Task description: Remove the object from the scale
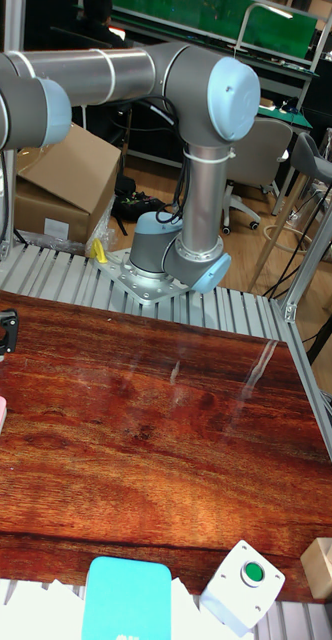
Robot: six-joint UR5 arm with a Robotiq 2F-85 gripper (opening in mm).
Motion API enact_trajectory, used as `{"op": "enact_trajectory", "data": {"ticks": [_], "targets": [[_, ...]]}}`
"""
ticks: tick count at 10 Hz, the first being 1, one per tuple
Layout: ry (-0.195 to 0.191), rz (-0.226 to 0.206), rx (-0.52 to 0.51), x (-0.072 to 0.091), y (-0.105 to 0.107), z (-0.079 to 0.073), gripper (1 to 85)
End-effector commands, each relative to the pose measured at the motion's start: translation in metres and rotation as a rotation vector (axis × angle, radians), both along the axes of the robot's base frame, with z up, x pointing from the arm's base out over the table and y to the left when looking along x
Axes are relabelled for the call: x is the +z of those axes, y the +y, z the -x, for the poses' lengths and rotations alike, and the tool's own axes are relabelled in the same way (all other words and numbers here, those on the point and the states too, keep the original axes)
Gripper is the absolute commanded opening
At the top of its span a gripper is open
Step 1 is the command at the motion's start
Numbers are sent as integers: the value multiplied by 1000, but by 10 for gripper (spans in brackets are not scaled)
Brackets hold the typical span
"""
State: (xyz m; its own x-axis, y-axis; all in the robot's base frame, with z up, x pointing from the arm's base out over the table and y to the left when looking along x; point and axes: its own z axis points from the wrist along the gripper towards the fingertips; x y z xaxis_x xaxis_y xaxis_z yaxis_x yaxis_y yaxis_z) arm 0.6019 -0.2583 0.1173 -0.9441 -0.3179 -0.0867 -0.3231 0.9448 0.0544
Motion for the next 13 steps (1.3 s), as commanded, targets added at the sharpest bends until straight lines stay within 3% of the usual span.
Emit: {"op": "enact_trajectory", "data": {"ticks": [1,10,13], "targets": [[-23,-15,-13,-8,2,1,643],[-44,-12,-23,-19,2,1,640],[-43,-8,-37,-19,1,1,597]]}}
